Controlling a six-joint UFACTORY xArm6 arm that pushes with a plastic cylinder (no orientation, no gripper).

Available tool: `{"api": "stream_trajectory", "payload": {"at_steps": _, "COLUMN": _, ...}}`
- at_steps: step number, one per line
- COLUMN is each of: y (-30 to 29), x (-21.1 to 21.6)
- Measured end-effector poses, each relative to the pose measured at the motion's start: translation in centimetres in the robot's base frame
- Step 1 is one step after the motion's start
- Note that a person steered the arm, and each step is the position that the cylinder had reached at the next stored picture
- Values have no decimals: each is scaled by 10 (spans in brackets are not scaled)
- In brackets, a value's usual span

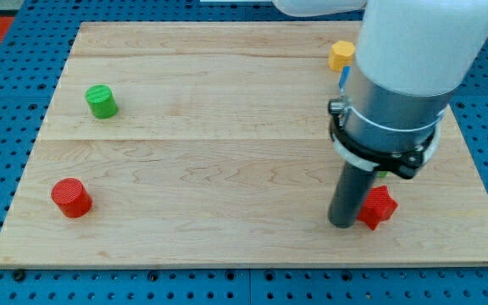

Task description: Move the red circle to the center

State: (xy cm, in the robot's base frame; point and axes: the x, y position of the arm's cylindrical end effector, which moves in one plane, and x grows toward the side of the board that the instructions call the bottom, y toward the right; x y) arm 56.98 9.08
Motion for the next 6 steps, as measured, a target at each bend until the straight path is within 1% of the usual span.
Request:
{"api": "stream_trajectory", "payload": {"at_steps": 2, "y": -211, "x": 20}}
{"api": "stream_trajectory", "payload": {"at_steps": 3, "y": -263, "x": 20}}
{"api": "stream_trajectory", "payload": {"at_steps": 6, "y": -360, "x": -60}}
